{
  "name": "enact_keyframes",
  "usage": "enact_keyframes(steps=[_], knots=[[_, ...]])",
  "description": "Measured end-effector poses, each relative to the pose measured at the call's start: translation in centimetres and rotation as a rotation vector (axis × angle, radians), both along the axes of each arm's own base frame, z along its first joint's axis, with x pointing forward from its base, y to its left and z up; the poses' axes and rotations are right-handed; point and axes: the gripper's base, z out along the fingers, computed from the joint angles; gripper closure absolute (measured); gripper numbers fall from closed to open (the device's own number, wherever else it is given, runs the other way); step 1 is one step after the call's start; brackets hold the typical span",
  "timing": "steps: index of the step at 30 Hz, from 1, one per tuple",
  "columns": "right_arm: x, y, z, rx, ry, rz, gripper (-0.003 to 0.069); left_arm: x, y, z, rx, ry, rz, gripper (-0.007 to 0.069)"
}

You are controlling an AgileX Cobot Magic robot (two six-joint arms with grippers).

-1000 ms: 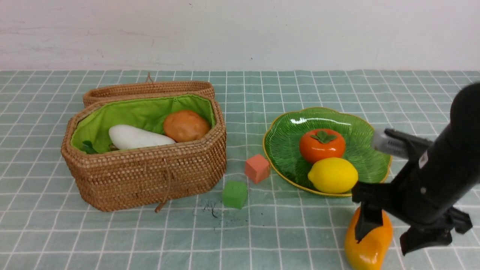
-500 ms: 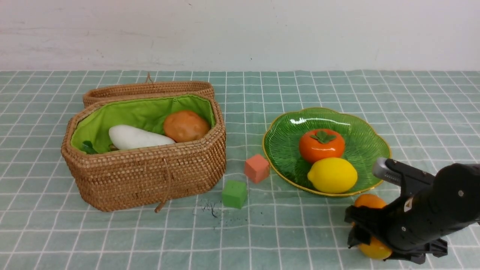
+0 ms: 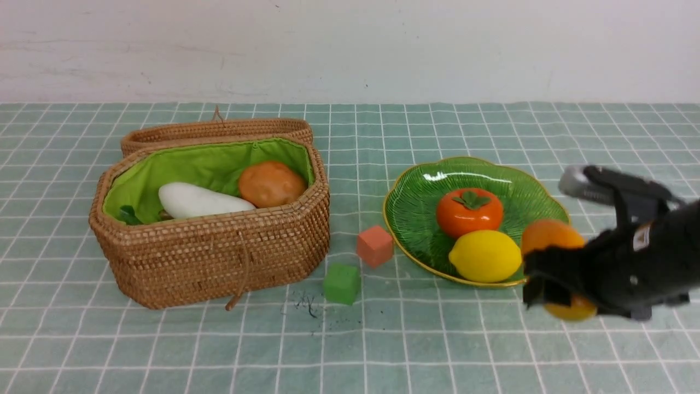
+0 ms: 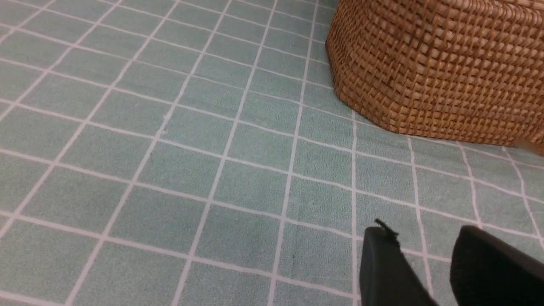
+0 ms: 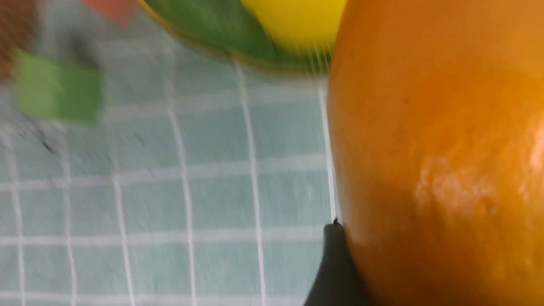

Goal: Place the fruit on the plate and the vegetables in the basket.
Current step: Use the right arm to grab a mango and put it into the right plate

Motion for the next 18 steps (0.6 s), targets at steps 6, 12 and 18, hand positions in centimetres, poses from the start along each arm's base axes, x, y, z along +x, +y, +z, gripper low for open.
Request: enact_keyframes(steps=[6, 12, 18], knots=[[5.9, -0.7, 3.0, -0.129, -0.200, 0.015, 0.0174, 0.0, 0.0, 0.0, 0.000, 0.000, 0.000, 0.0387], [10.5, -1.5, -1.8, -0.145, -0.088, -0.063, 0.0174, 0.0, 0.0, 0.0, 0.000, 0.000, 0.000, 0.0387], [11.2, -1.6, -4.8, -0.157, 0.016, -0.081, 0.0121, 0.0, 0.0, 0.0, 0.000, 0.000, 0.000, 0.0387]])
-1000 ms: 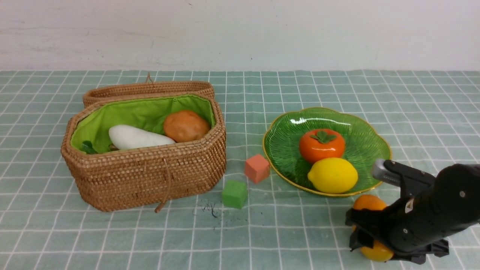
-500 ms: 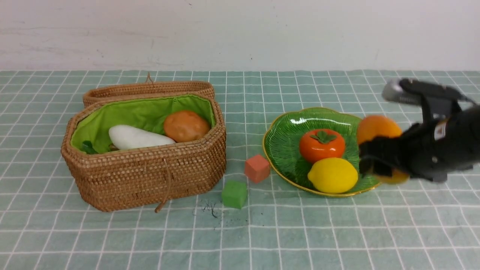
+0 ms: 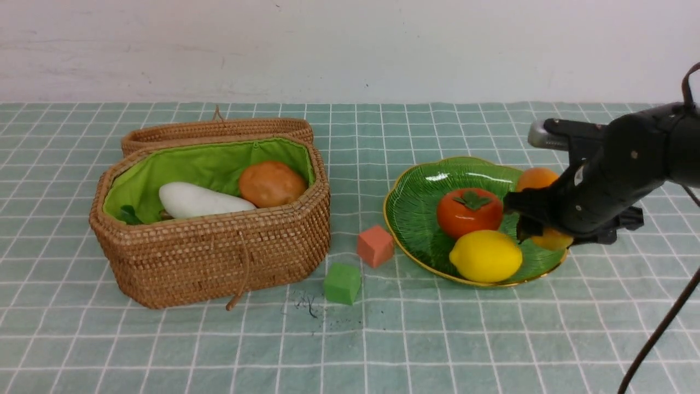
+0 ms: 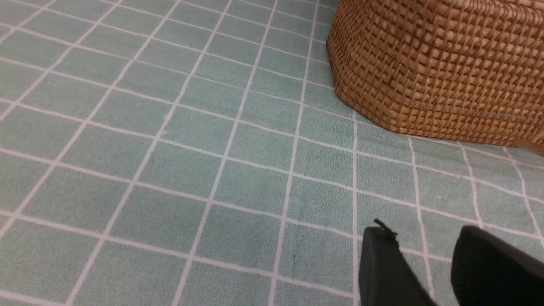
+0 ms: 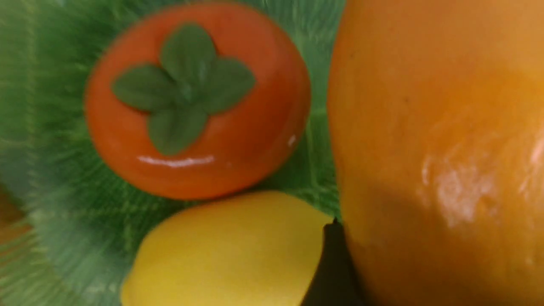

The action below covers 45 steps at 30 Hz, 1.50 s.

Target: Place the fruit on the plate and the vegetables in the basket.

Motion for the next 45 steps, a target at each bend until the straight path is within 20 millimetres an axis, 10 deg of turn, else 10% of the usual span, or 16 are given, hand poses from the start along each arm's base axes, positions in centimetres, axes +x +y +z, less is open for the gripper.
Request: enact_keyframes(steps=[3, 10, 24, 45], knots=[[0.0, 0.0, 0.1, 0.001, -0.002, -0.001, -0.0001, 0.0, 0.0, 0.0, 0.000, 0.000, 0.000, 0.0387], [-1.4, -0.3, 2.8, 0.003, -0.008, -0.005, 0.0027, 0.0, 0.0, 0.0, 0.000, 0.000, 0.000, 0.0387], [-12.6, -2.6, 13.4, -0.014, 0.142, -0.021, 0.0660, 0.0, 0.0, 0.0, 0.000, 0.000, 0.000, 0.0387], [-18.4, -5.0, 18.2, -0.180, -0.081, 0.178, 0.0670, 0.0, 0.0, 0.0, 0.000, 0.000, 0.000, 0.0386]])
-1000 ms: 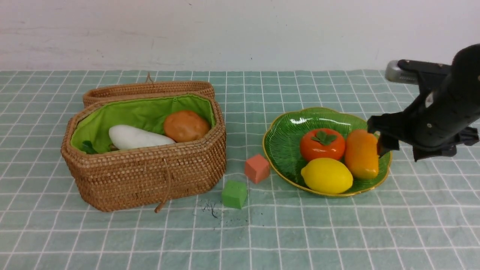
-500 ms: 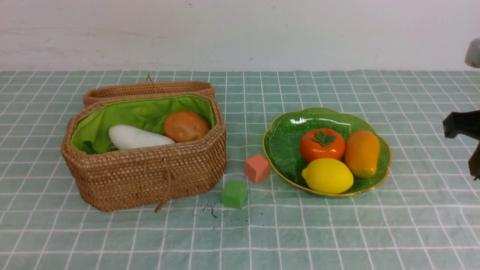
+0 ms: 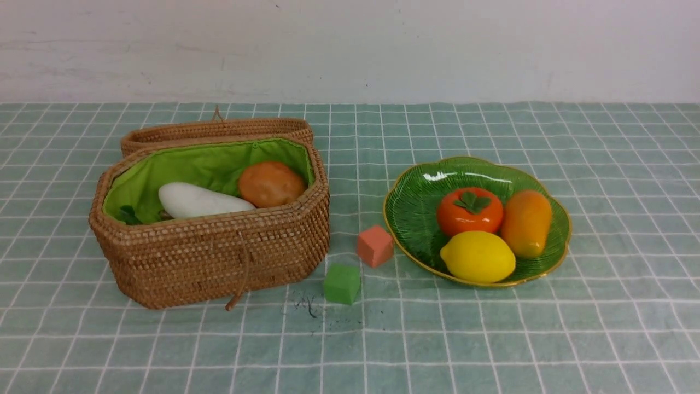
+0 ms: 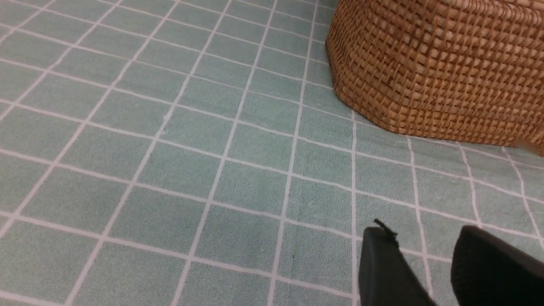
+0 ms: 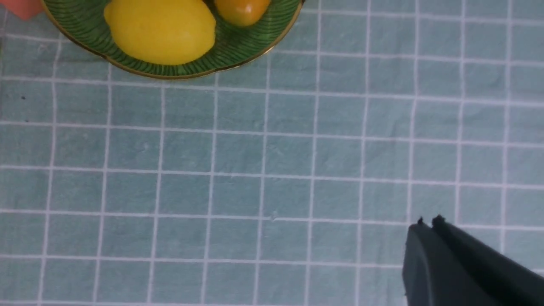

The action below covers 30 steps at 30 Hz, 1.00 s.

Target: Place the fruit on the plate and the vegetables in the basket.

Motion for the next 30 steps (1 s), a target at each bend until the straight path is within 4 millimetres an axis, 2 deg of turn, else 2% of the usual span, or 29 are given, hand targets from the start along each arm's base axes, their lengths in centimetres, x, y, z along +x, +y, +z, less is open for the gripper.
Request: enact_keyframes(steps=[4, 5, 6, 9, 10, 11, 15, 16, 18, 19, 23, 30], knots=[[-3.6, -1.0, 0.7, 0.030, -0.252, 0.006, 0.0666, 0.0, 0.0, 0.0, 0.000, 0.000, 0.000, 0.0386], [-4.9, -1.4, -0.2, 0.055, -0.379, -0.006, 0.0666, 0.0, 0.0, 0.0, 0.000, 0.000, 0.000, 0.0386], [-5.5, -1.5, -0.6, 0.056, -0.393, -0.008, 0.0666, 0.0, 0.0, 0.0, 0.000, 0.000, 0.000, 0.0386], [-9.6, -2.5, -5.6, 0.065, -0.609, -0.054, 0.0666, 0.0, 0.0, 0.0, 0.000, 0.000, 0.000, 0.0386], [-9.8, -2.6, -5.8, 0.065, -0.634, -0.059, 0.0666, 0.0, 0.0, 0.0, 0.000, 0.000, 0.000, 0.0386], [-11.3, -2.9, -8.8, 0.055, -0.705, -0.080, 0.0666, 0.0, 0.0, 0.0, 0.000, 0.000, 0.000, 0.0386], [-13.3, -3.1, -14.9, 0.033, -0.885, -0.100, 0.0666, 0.0, 0.0, 0.0, 0.000, 0.000, 0.000, 0.0386], [-13.4, -3.1, -16.8, 0.030, -0.889, -0.099, 0.0666, 0.0, 0.0, 0.0, 0.000, 0.000, 0.000, 0.0386], [-13.6, -3.1, -18.6, 0.029, -0.902, -0.096, 0.0666, 0.0, 0.0, 0.0, 0.000, 0.000, 0.000, 0.0386], [-13.8, -3.1, -20.4, 0.026, -0.856, -0.100, 0.0666, 0.0, 0.0, 0.0, 0.000, 0.001, 0.000, 0.0386], [-14.2, -3.2, -22.1, 0.017, -0.693, -0.117, 0.0665, 0.0, 0.0, 0.0, 0.000, 0.001, 0.000, 0.0386], [-14.3, -3.2, -22.1, 0.018, -0.688, -0.120, 0.0659, 0.0, 0.0, 0.0, 0.000, 0.001, 0.000, 0.0386]])
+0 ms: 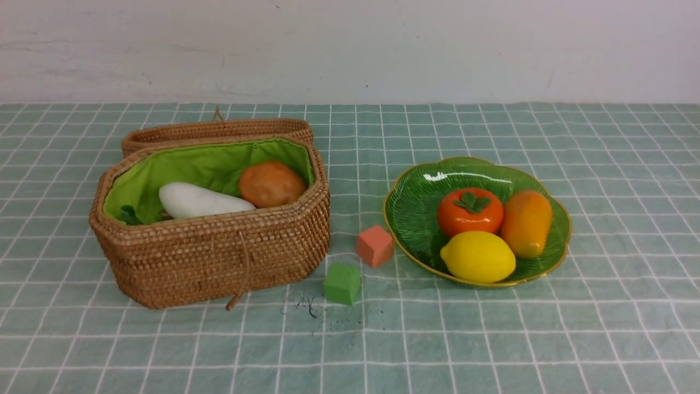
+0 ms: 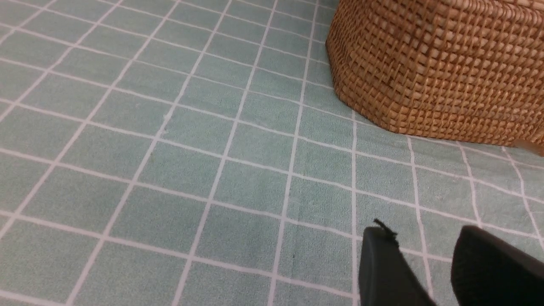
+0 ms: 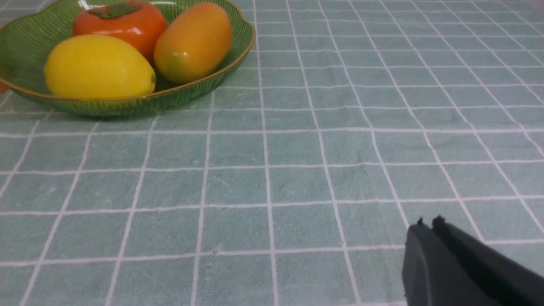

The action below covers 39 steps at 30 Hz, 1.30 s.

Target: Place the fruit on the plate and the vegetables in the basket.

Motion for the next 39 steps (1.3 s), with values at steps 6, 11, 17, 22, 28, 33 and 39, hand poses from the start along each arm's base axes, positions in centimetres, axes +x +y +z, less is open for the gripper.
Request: enact_keyframes(steps=[6, 11, 17, 22, 28, 33, 39], knots=[[0.00, 0.01, 0.00, 0.002, 0.000, 0.000, 0.0655, 0.00, 0.00, 0.00, 0.000, 0.000, 0.000, 0.0386], [0.00, 0.01, 0.00, 0.002, 0.000, 0.000, 0.0650, 0.00, 0.00, 0.00, 0.000, 0.000, 0.000, 0.0386], [0.00, 0.01, 0.00, 0.002, 0.000, 0.000, 0.0642, 0.00, 0.00, 0.00, 0.000, 0.000, 0.000, 0.0386], [0.00, 0.02, -0.01, 0.005, 0.001, 0.000, 0.0636, 0.00, 0.00, 0.00, 0.000, 0.000, 0.000, 0.0386], [0.00, 0.02, -0.01, 0.005, 0.001, 0.000, 0.0632, 0.00, 0.00, 0.00, 0.000, 0.000, 0.000, 0.0386], [0.00, 0.02, -0.01, 0.005, 0.001, 0.000, 0.0624, 0.00, 0.00, 0.00, 0.000, 0.000, 0.000, 0.0386], [0.00, 0.02, -0.01, 0.005, 0.001, 0.000, 0.0620, 0.00, 0.00, 0.00, 0.000, 0.000, 0.000, 0.0386]])
